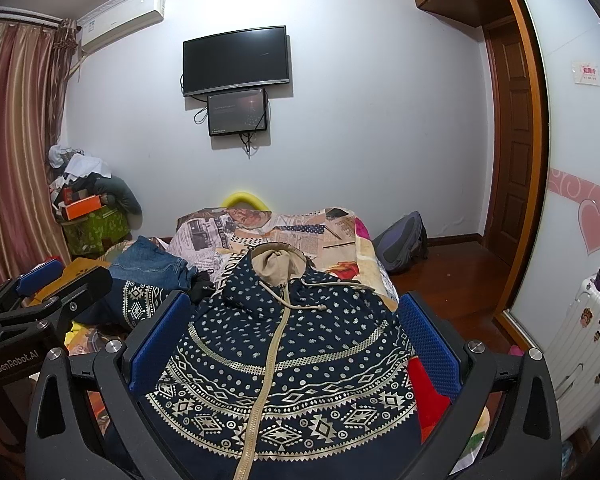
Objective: Fold large clothes
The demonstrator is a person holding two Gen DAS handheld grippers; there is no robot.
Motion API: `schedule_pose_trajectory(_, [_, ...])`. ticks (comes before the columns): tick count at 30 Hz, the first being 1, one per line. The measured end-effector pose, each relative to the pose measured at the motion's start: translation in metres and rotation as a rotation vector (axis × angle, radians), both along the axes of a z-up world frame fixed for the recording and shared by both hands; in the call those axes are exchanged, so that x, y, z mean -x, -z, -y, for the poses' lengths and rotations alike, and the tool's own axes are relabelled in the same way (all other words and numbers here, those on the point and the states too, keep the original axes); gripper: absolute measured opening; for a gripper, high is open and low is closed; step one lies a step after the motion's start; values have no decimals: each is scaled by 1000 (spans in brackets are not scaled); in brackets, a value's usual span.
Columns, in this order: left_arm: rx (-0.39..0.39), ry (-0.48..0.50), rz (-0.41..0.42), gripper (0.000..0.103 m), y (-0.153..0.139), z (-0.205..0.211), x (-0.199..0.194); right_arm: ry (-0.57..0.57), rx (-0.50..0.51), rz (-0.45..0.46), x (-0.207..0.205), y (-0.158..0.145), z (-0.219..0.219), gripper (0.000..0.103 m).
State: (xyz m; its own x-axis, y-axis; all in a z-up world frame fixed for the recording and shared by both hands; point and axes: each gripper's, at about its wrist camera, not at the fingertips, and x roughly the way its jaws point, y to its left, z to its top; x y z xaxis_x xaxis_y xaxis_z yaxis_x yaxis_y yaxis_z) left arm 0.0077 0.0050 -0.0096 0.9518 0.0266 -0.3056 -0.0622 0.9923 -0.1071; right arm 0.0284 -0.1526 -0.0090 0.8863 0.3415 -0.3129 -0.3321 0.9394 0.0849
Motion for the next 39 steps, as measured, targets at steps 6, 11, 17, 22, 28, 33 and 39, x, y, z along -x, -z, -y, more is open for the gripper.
schedule_pose_trajectory(6, [3, -2, -3, 103, 1, -2, -1, -2, 1, -4, -4, 1, -1, 103])
schedule_pose_trajectory(11, [7, -4, -7, 103, 3, -2, -3, -2, 2, -4, -4, 1, -1, 103])
schedule_pose_trajectory(17, [7, -4, -9, 103, 4, -2, -4, -1, 3, -3, -4, 0, 0, 103])
schedule_pose_trajectory(22, [10, -5, -13, 103, 5, -4, -5, 0, 3, -8, -7, 2, 3, 103])
schedule_pose_trajectory(28, [22, -19, -27, 103, 8, -11, -13, 2, 11, -16, -13, 2, 3, 103])
schedule_pose_trajectory(33, [8, -55, -24, 103, 8, -30, -26, 8, 31, -21, -23, 1, -2, 103])
schedule_pose_trajectory(39, [-12, -205, -20, 103, 5, -85, -45, 13, 46, -34, -40, 2, -10, 103])
